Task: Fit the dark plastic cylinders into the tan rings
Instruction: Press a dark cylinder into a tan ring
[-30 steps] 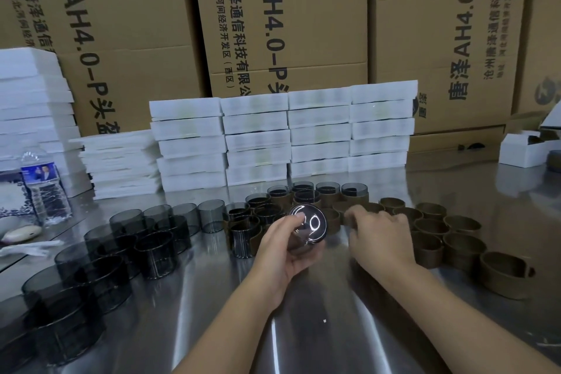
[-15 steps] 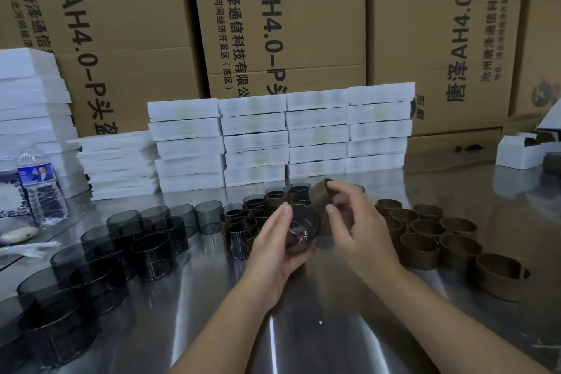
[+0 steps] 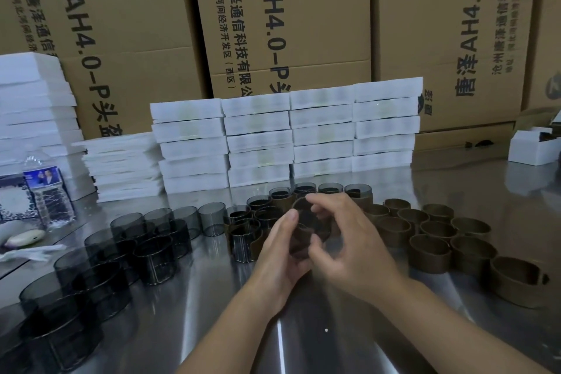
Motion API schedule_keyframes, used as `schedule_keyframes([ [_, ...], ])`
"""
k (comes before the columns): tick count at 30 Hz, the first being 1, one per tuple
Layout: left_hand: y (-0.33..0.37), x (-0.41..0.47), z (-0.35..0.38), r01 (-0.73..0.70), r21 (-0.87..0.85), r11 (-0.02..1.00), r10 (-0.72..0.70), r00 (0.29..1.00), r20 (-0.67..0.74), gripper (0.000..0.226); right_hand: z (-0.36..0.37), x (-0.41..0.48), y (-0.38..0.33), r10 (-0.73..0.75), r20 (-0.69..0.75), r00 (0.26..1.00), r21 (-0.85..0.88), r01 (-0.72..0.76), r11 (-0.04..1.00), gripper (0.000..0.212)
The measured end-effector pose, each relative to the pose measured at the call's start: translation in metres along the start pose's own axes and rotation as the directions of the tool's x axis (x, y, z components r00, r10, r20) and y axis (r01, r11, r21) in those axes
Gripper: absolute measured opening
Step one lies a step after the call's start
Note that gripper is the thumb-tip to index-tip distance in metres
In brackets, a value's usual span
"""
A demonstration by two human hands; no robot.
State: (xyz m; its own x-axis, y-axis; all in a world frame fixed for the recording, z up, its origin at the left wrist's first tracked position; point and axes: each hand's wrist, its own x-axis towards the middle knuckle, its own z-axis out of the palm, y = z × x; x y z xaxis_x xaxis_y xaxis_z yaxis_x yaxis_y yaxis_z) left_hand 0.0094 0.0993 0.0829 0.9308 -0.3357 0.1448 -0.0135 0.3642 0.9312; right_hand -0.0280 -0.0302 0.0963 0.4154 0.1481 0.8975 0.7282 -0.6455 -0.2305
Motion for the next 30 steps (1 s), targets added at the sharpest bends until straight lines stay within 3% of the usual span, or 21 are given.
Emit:
schedule_keyframes([
  [3,-0.002,-0.001,-0.001,0.014,0.001,1.0,-0.014,0.998,0.064,0.068,0.0,0.0,-0.003,-0.012,-0.013,1.0,-0.024,0.012,1.0,0.052],
  [8,-0.001,-0.004,-0.001,-0.022,-0.057,0.998,0.025,0.998,0.054,0.054,-0.003,-0.003,-0.005,-0.067,-0.07,0.995,0.035,0.07,0.997,0.051],
  [11,0.0,-0.004,0.001,-0.044,-0.083,0.996,0.048,0.998,0.051,0.036,-0.003,-0.003,-0.003,0.033,-0.141,0.989,0.08,-0.022,0.997,0.05],
  [13,-0.001,-0.003,0.001,-0.057,-0.087,0.995,0.061,0.997,0.044,0.037,-0.002,-0.004,0.001,0.167,-0.102,0.981,0.129,-0.153,0.98,0.05],
  [15,-0.001,-0.003,0.001,-0.065,-0.082,0.995,0.067,0.997,0.025,0.047,0.001,-0.003,0.006,0.338,-0.009,0.941,0.212,-0.328,0.92,0.047],
  [19,-0.002,-0.004,0.002,-0.081,-0.033,0.996,0.081,0.997,-0.008,0.061,0.004,-0.002,0.021,0.595,0.153,0.789,0.422,-0.596,0.683,0.044],
  [23,-0.001,-0.005,0.001,-0.122,0.02,0.992,0.123,0.991,-0.055,0.061,-0.001,0.002,0.026,0.609,0.244,0.755,0.481,-0.639,0.6,0.045],
  [30,0.001,-0.007,0.001,-0.121,0.075,0.99,0.128,0.987,-0.094,0.053,-0.004,0.006,0.025,0.662,0.273,0.698,0.545,-0.679,0.492,0.032],
])
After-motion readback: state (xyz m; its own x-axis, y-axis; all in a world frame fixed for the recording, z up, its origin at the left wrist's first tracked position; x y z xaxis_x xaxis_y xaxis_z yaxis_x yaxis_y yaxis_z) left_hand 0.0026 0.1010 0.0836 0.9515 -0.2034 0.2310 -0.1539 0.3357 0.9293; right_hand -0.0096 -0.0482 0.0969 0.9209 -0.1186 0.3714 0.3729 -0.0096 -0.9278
